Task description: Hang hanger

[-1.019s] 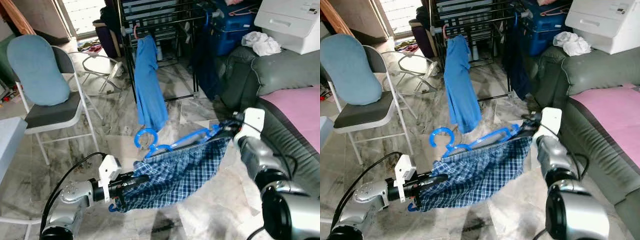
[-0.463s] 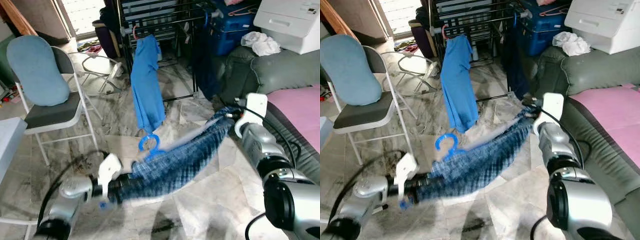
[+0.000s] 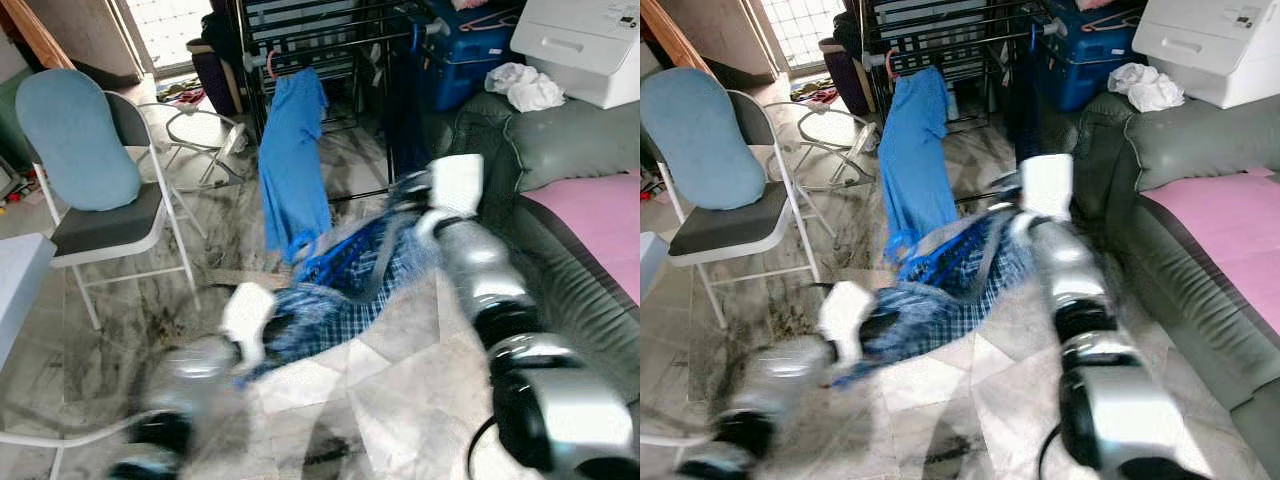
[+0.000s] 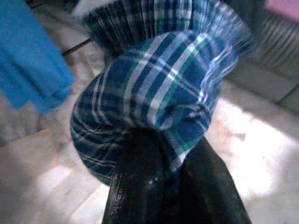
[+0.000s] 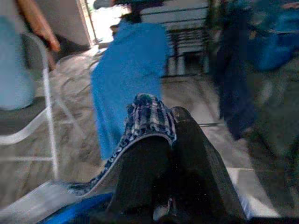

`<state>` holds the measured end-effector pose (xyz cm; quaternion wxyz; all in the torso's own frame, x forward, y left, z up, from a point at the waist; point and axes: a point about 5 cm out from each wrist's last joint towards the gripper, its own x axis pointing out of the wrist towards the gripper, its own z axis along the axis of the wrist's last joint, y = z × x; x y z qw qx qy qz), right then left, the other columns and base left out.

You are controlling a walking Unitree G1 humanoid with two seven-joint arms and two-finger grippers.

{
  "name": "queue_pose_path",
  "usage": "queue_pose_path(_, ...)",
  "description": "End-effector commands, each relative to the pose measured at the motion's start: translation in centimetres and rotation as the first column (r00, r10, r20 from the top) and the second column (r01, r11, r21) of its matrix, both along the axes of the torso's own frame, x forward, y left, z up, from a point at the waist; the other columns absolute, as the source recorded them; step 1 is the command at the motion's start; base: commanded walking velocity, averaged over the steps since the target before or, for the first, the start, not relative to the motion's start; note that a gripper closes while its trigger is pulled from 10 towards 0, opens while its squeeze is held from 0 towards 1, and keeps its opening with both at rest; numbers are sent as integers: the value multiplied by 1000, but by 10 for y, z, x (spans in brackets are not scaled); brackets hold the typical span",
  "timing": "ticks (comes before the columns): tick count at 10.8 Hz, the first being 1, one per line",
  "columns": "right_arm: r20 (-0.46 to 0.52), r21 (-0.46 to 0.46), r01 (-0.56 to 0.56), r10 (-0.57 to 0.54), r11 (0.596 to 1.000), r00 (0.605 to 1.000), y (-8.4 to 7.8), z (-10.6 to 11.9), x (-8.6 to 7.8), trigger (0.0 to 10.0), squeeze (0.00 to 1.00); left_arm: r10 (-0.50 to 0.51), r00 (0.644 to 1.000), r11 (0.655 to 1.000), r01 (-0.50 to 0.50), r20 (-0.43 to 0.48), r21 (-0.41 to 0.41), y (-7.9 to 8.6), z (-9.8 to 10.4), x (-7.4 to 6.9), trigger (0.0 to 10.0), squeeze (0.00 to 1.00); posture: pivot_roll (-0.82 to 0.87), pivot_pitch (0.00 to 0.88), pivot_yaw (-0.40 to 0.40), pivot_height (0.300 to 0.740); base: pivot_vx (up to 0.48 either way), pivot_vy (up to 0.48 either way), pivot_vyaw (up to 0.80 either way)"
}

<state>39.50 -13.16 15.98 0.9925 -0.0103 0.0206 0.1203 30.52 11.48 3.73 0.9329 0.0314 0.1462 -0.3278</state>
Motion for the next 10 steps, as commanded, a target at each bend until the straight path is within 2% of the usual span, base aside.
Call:
queue_pose_path(1, 14, -17, -36, 36, 999, 999, 7, 1, -2, 0, 0, 74, 997, 997, -74, 8, -19, 5, 5, 7, 0, 0, -186, 0, 125, 740, 0, 0, 0)
queue_pose_path(3, -14, -20, -112, 112, 994, 994, 24, -10, -11, 0, 0, 263, 965, 964, -261, 27, -61, -1, 10, 17, 0, 0, -181, 0, 121, 740, 0, 0, 0)
queue_pose_path(4, -66, -41, -183, 180, 982, 981, 36, -25, -20, 0, 0, 347, 937, 936, -343, 48, -81, -1, 14, 21, 0, 0, -184, 0, 117, 740, 0, 0, 0)
queue_pose_path(5, -93, -65, -221, 215, 973, 972, 41, -35, -27, 0, 0, 382, 923, 922, -376, 49, -97, -1, 15, 22, 0, 0, -186, 0, 118, 740, 0, 0, 0)
queue_pose_path(7, -99, -52, -339, 333, 939, 938, 59, -43, -44, 0, 0, 406, 914, 909, -400, 30, -114, -4, 16, 24, 0, 0, -186, 0, 120, 740, 0, 0, 0)
queue_pose_path(8, -125, -45, -431, 423, 901, 897, 69, -49, -55, 0, 0, 416, 909, 903, -410, 27, -125, -5, 17, 26, 0, 0, -189, 0, 124, 740, 0, 0, 0)
queue_pose_path(10, -212, -46, -579, 558, 814, 802, 72, -65, -80, 0, 0, 429, 903, 895, -422, 22, -143, -6, 20, 28, 0, 0, -189, 0, 126, 740, 0, 0, 0)
